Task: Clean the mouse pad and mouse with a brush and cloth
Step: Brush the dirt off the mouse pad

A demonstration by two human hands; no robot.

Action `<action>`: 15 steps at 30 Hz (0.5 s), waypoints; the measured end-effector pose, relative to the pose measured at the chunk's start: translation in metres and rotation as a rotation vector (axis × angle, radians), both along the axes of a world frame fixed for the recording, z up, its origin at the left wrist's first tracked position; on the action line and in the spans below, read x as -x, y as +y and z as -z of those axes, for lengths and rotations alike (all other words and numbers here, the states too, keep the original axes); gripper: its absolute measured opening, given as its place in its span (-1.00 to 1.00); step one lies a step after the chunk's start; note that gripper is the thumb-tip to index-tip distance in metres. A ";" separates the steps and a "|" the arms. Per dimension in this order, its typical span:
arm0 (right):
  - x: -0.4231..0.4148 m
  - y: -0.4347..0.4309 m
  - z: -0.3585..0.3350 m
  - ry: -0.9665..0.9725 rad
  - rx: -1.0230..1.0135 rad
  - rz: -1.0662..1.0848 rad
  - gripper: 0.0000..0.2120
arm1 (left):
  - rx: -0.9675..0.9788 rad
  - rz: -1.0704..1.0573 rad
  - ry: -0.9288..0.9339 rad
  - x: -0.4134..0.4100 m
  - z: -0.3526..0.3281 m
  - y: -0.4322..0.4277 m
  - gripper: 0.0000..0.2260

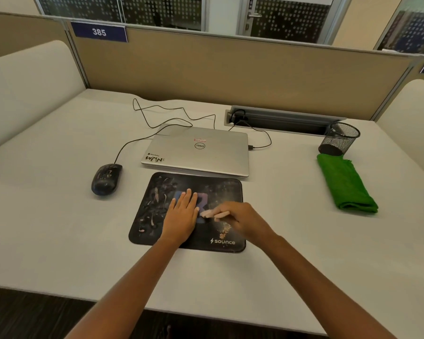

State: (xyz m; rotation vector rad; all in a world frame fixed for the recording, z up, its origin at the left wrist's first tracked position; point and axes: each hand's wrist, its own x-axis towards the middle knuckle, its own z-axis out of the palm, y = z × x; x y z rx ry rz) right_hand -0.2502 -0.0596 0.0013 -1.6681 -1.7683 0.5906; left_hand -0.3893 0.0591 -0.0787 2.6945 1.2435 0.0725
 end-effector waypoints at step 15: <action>0.003 -0.012 -0.005 0.329 -0.082 0.315 -0.82 | -0.054 0.027 -0.068 0.008 0.005 -0.002 -0.57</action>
